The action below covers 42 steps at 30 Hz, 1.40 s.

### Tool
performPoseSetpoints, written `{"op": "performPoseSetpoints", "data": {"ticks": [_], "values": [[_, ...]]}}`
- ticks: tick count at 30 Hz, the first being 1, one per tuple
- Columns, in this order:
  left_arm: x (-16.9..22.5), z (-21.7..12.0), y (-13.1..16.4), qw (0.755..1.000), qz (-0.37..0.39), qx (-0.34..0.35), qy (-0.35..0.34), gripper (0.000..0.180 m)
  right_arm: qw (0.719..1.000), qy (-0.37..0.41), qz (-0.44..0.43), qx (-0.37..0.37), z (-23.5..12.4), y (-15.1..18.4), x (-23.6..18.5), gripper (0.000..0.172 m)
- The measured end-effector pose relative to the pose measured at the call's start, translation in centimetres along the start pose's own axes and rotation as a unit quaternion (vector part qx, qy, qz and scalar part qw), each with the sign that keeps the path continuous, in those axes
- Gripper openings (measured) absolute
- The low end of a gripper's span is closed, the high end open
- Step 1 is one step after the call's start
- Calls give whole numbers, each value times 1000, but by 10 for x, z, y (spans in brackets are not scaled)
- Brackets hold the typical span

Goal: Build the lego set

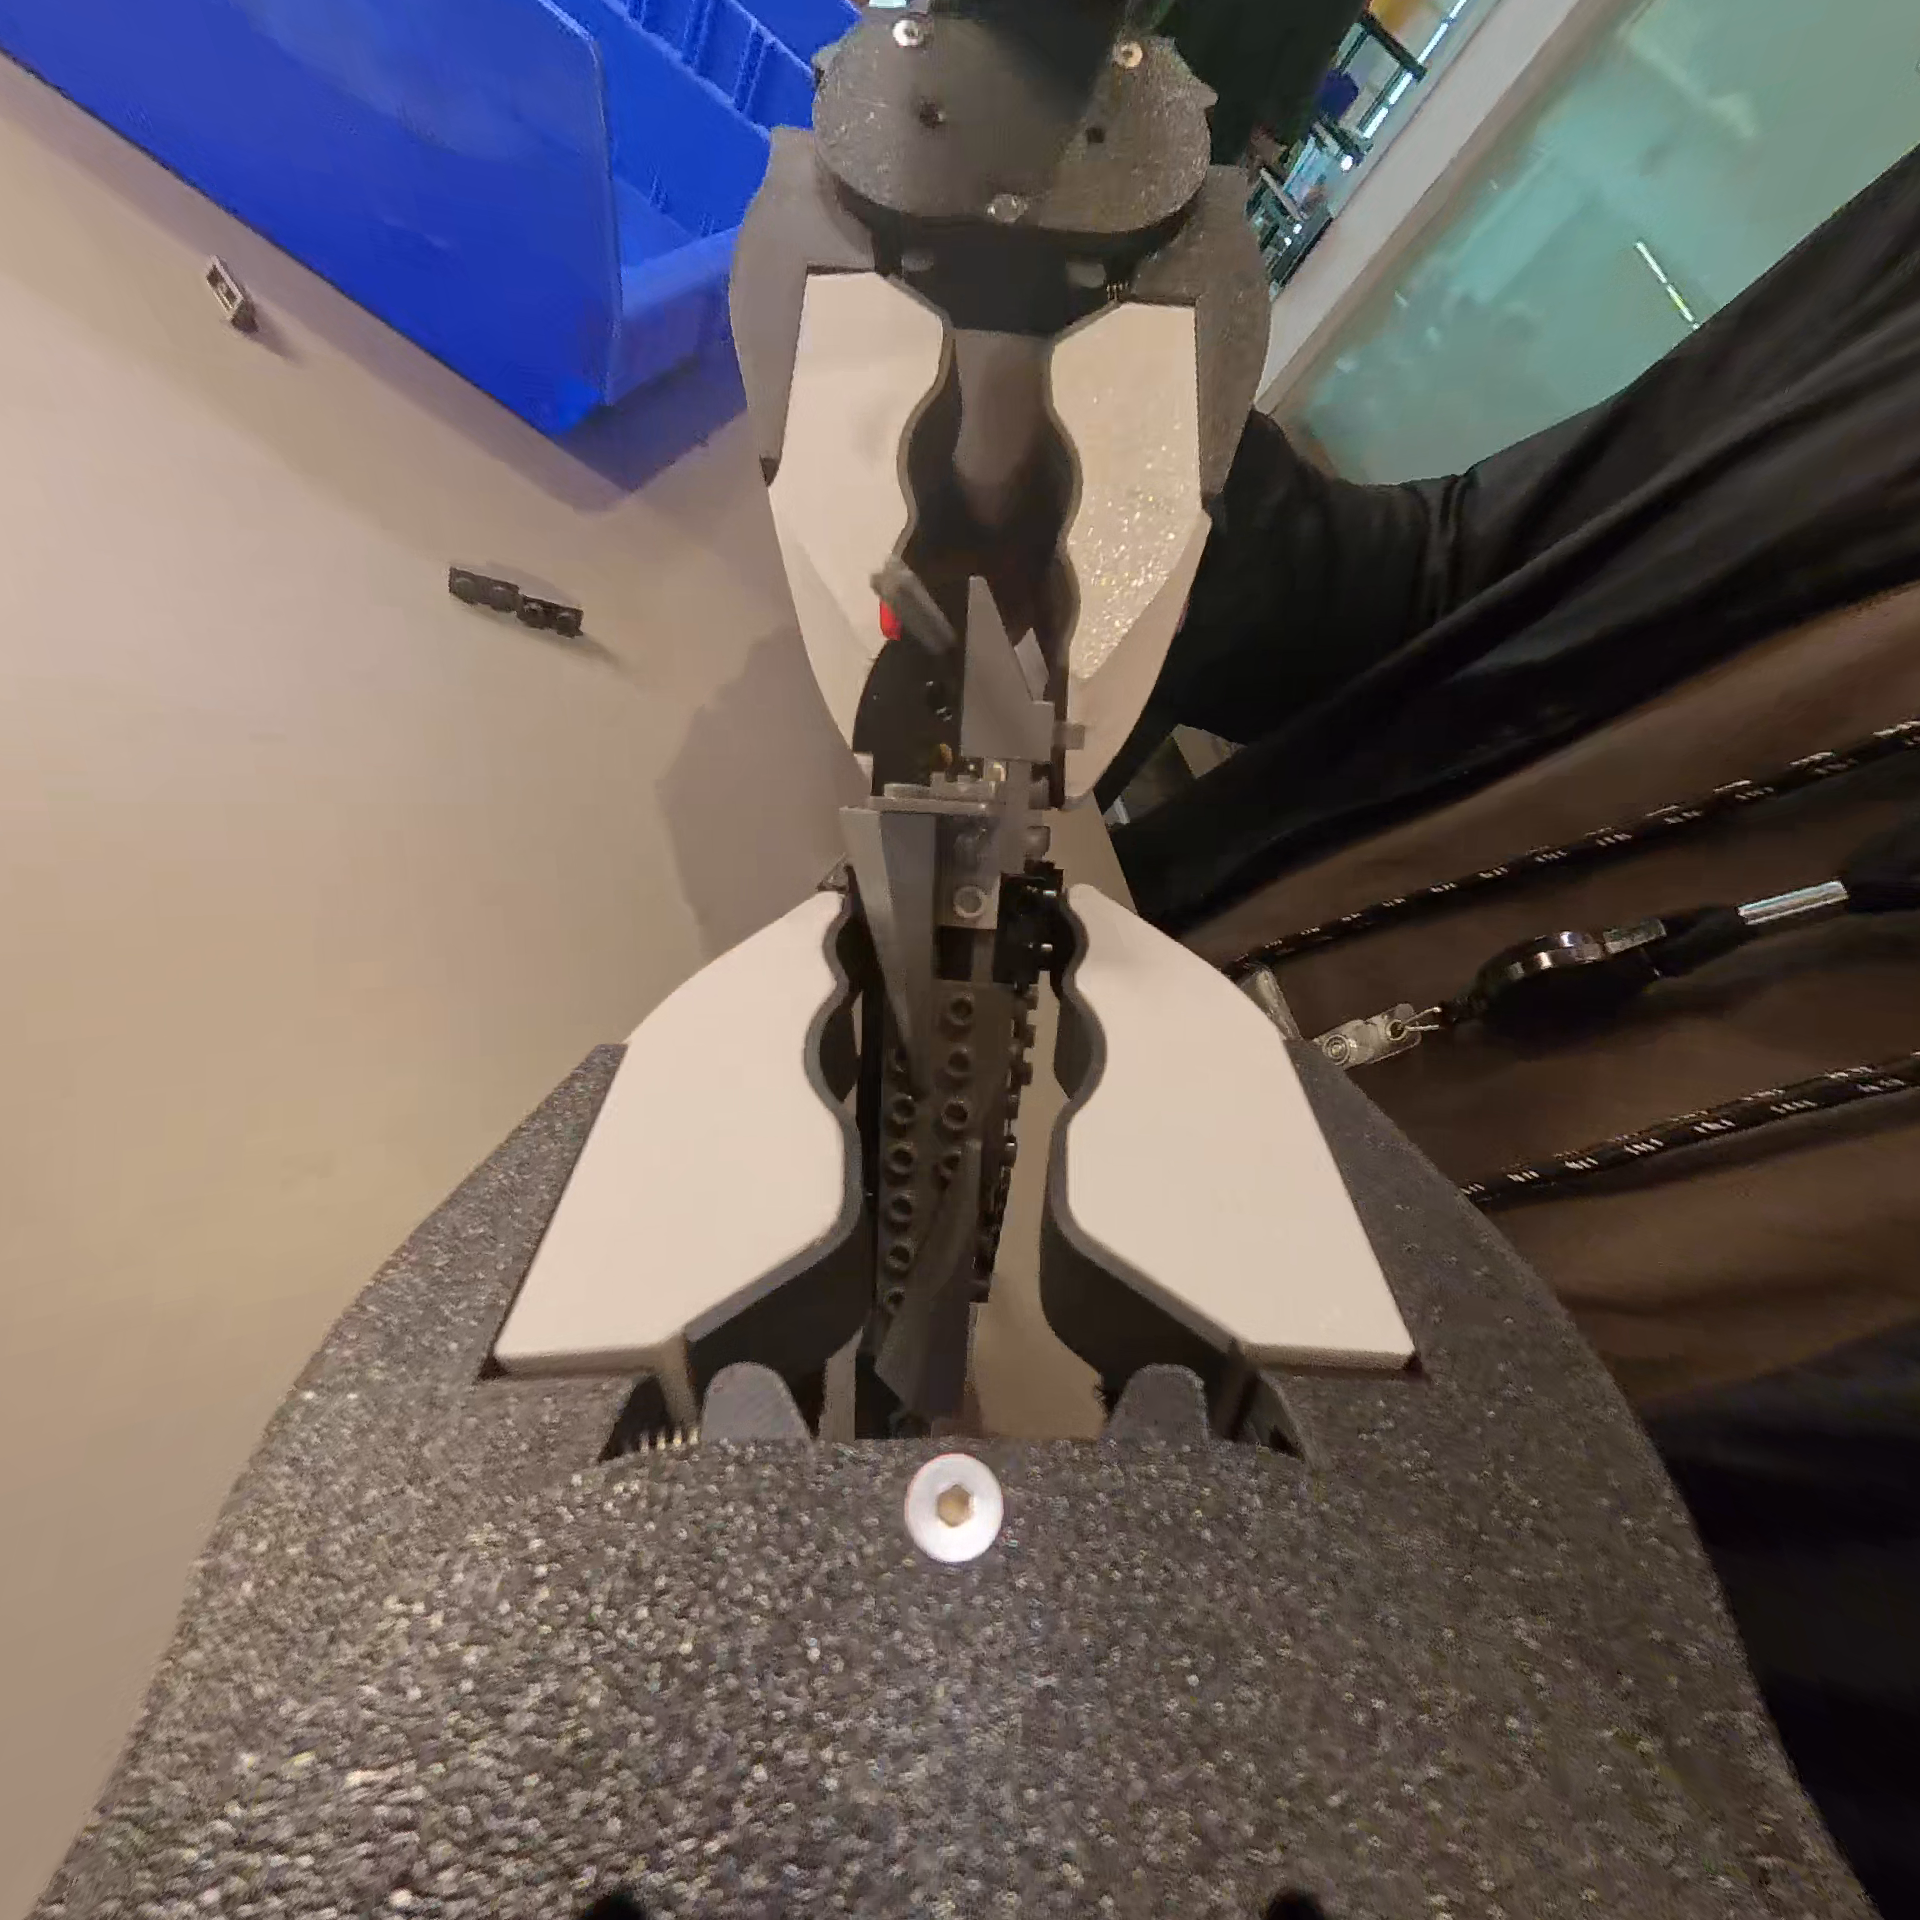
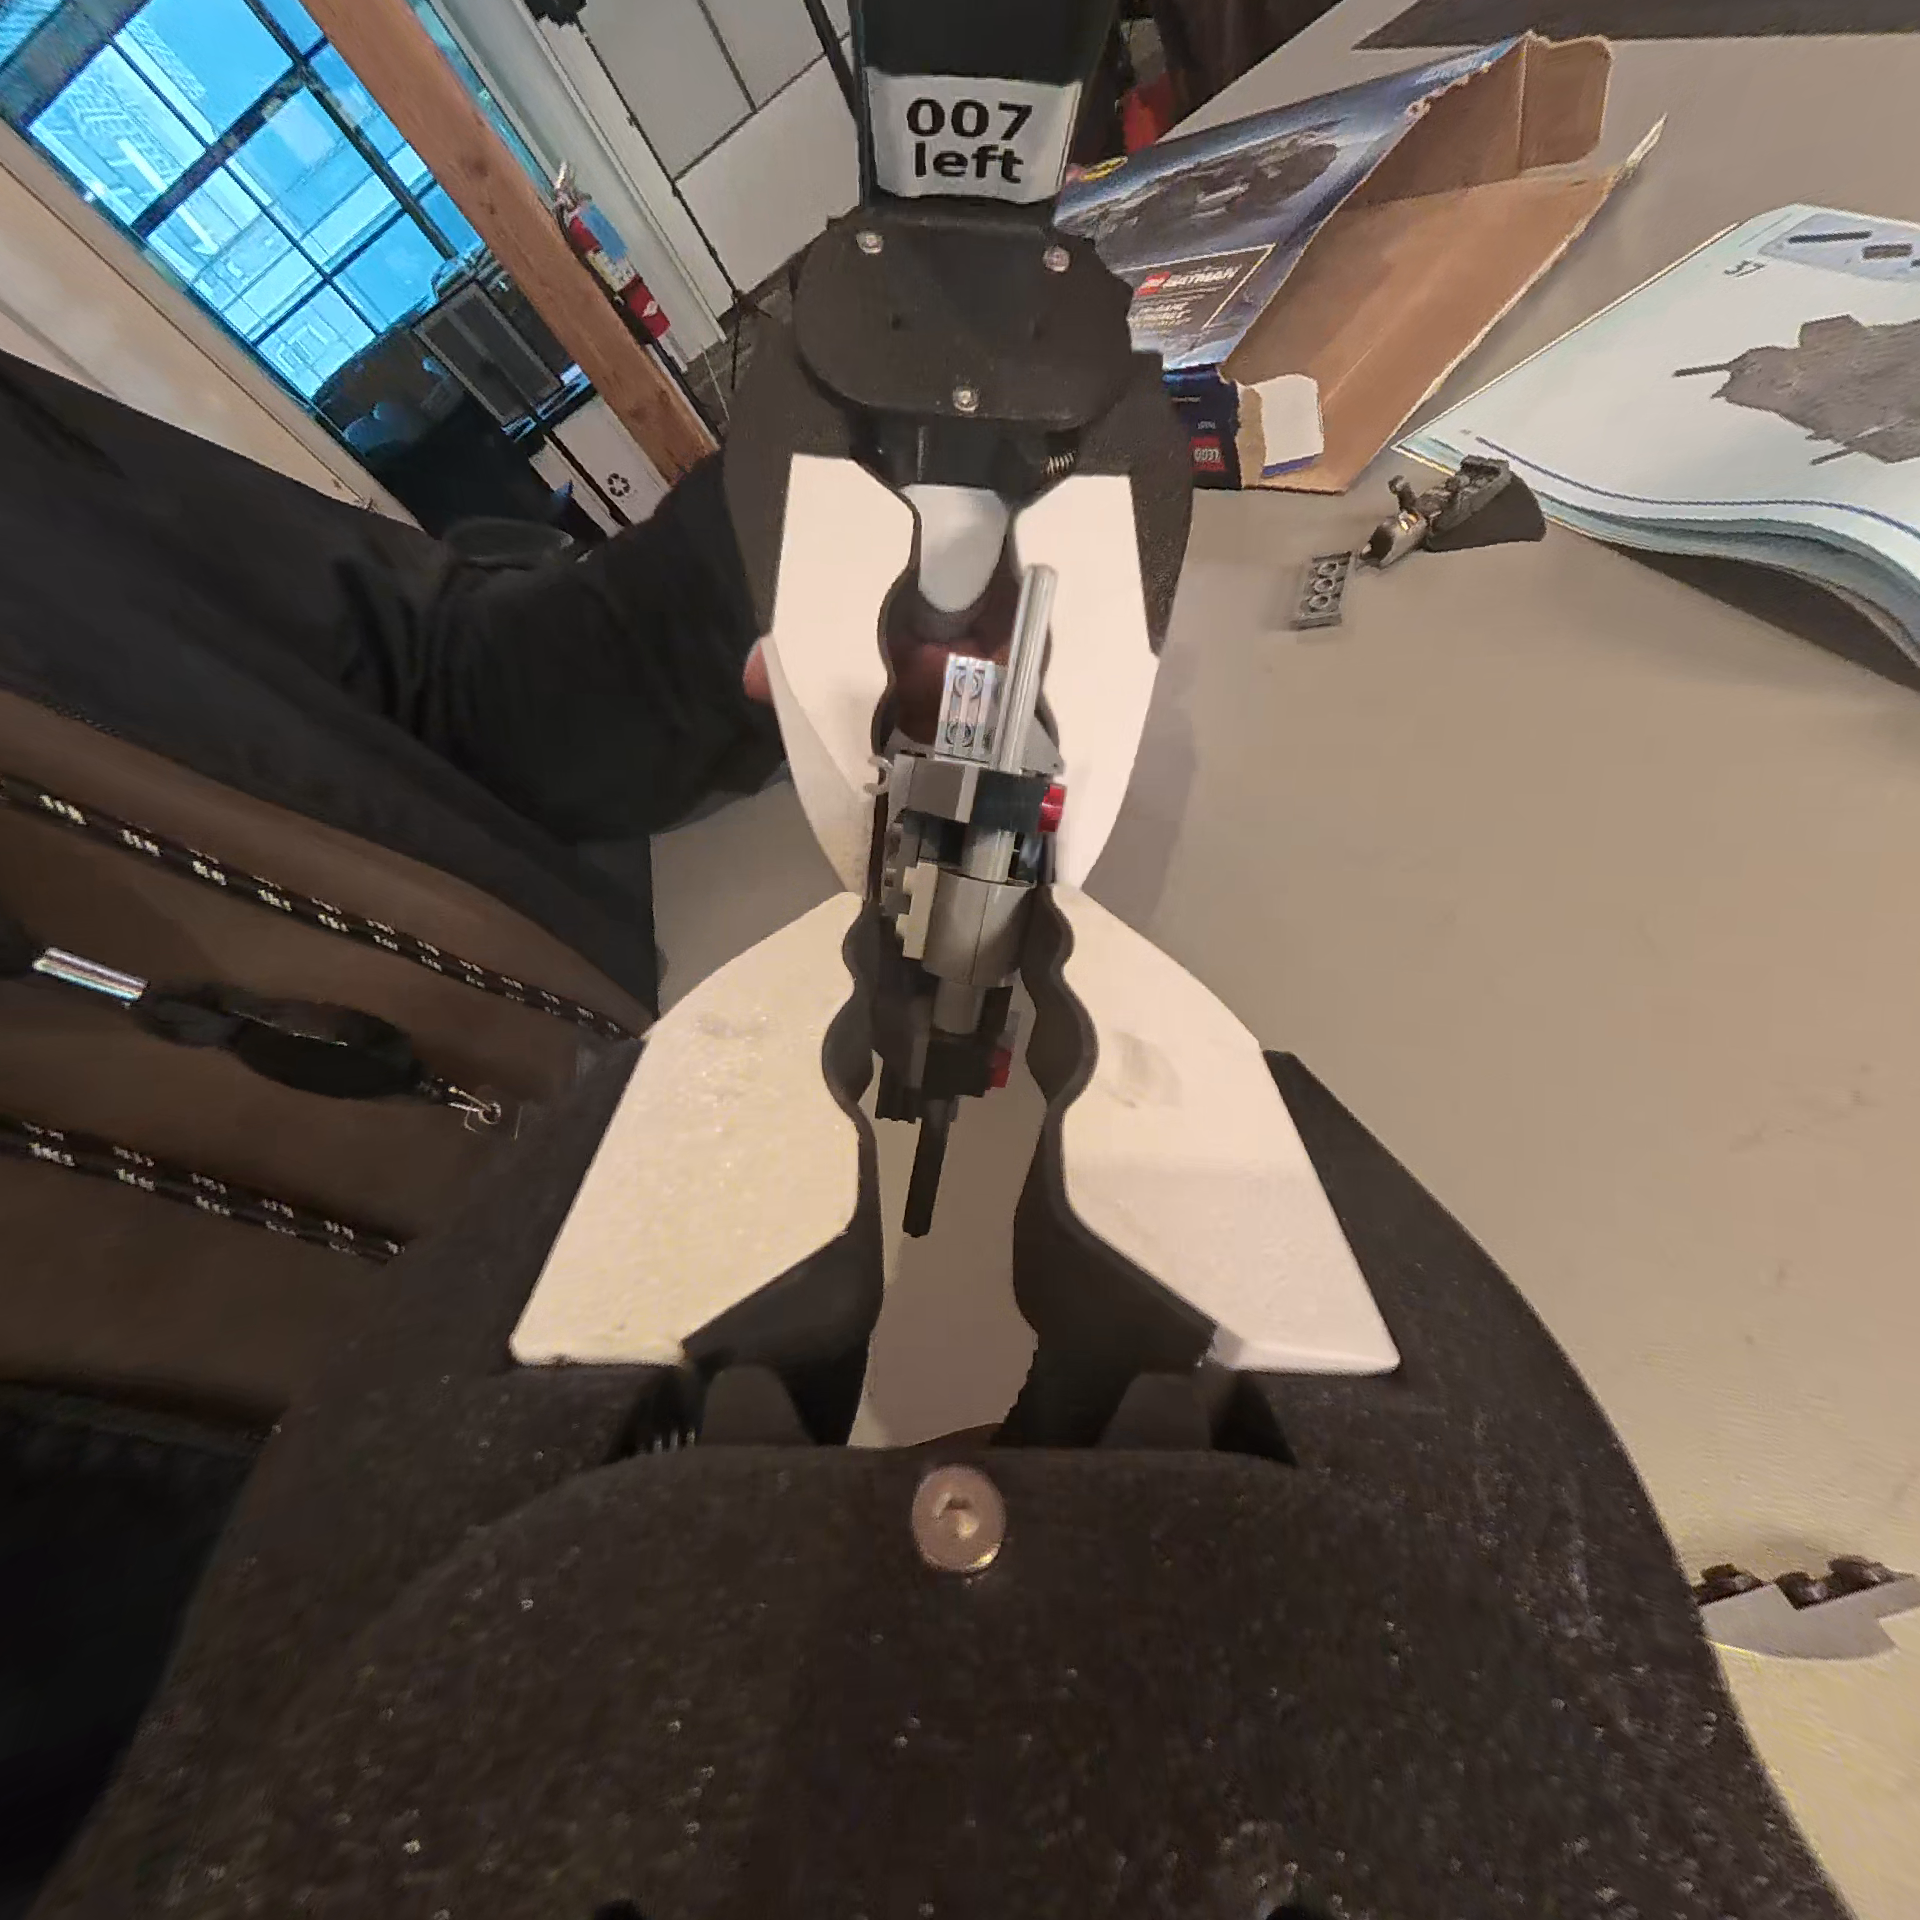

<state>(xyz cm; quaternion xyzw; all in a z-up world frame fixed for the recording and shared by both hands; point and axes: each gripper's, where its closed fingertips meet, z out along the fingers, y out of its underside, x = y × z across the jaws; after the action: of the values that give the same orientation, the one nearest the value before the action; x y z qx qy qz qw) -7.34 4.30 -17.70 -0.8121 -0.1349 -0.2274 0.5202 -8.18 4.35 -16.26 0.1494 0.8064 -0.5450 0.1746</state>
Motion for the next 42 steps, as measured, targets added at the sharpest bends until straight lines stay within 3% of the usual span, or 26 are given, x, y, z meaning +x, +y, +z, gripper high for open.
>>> {"op": "performPoseSetpoints", "data": {"ticks": [4, 8, 12, 19, 25, 27, 30, 38, 42], "values": [[-6, 0, -1, 1000, -7, 5, -4, 34, 1000, 23, 13, 6, -1, -1, 6, 27], [-19, -3, -3, 998, -53, 28, -11, 34, 990, 140, 8, 8, -27, 1, 29, 29], [-37, -14, -12, 990, -99, 91, -38, 34, 947, 317, 41, -40, -79, 36, 70, 35], [-56, -17, -30, 973, -135, 176, -64, 34, 885, 447, 83, -104, -91, 71, 105, 32], [-59, -17, -31, 968, -141, 195, -75, 34, 872, 461, 83, -141, -77, 81, 121, 24], [-62, -18, -29, 965, -149, 199, -78, 34, 876, 453, 64, -153, -73, 79, 122, 9], [-65, -22, -28, 961, -160, 210, -84, 34, 888, 424, 24, -175, -66, 75, 118, 8], [-72, -35, -36, 956, -98, 208, -185, 34, 909, 333, -160, -193, -54, 14, 66, 8], [-71, -37, -41, 949, -33, 180, -257, 34, 904, 292, -229, -213, -42, -21, 38, 8]]}}
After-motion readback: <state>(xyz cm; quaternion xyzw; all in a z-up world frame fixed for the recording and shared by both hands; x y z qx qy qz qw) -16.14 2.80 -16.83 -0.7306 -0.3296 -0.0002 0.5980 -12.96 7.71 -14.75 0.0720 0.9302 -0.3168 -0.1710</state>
